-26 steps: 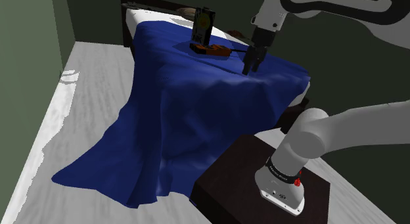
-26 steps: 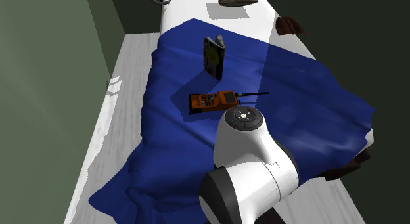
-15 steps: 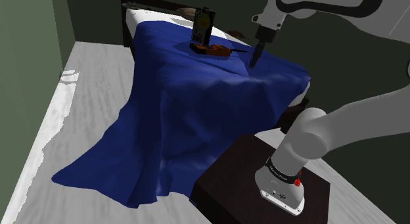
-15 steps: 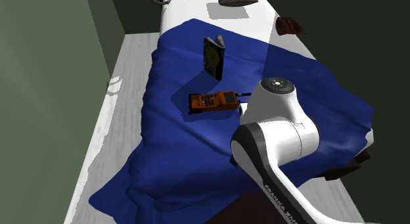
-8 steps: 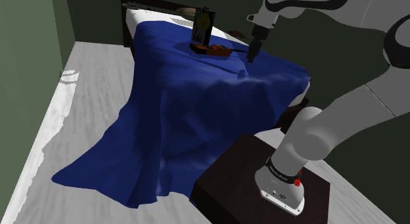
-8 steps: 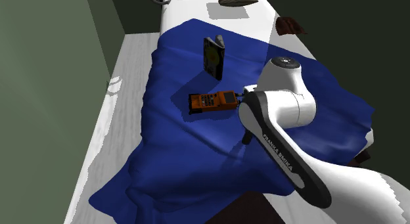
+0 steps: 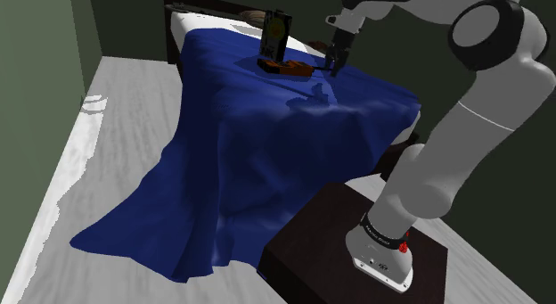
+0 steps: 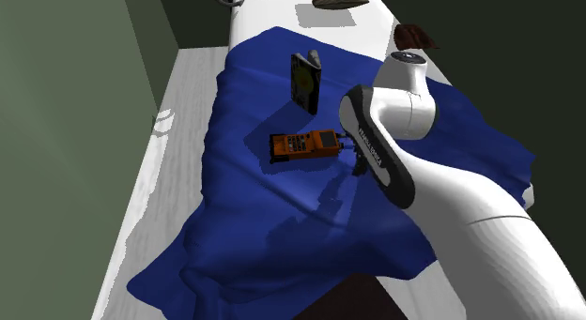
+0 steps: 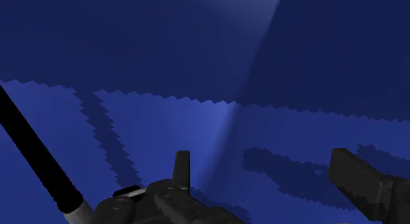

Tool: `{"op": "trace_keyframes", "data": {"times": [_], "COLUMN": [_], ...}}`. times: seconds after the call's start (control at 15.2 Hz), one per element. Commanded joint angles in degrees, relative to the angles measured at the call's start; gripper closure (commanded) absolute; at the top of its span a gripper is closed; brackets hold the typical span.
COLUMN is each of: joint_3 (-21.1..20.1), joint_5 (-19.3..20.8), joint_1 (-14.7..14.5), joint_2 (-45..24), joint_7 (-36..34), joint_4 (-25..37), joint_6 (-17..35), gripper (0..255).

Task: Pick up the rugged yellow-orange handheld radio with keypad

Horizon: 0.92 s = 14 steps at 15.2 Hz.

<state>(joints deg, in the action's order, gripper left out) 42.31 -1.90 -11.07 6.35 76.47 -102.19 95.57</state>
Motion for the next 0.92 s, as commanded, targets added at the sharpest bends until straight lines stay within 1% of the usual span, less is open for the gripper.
{"op": "trace_keyframes", "data": {"times": [0.0,0.13,0.2,0.33,0.46,0.53,0.86], "joint_3": [2.81,3.85,3.79,2.7,0.88,0.19,0.29], "joint_5": [-5.44,-10.82,-13.44,-18.23,-22.55,-23.45,-22.59], "joint_1": [0.24,2.49,4.22,8.55,13.57,14.98,13.11], "joint_2": [-7.76,-14.93,-18.47,-25.32,-32.1,-33.72,-32.44], "joint_7": [8.25,15.27,18.44,23.85,28.03,28.79,29.42], "joint_4": [6.51,13.16,16.81,24.84,34.25,36.78,30.82], "joint_6": [-1.11,-3.31,-4.69,-7.9,-11.72,-12.72,-8.1], "gripper": [0,0,0,0,0,0,0]}}
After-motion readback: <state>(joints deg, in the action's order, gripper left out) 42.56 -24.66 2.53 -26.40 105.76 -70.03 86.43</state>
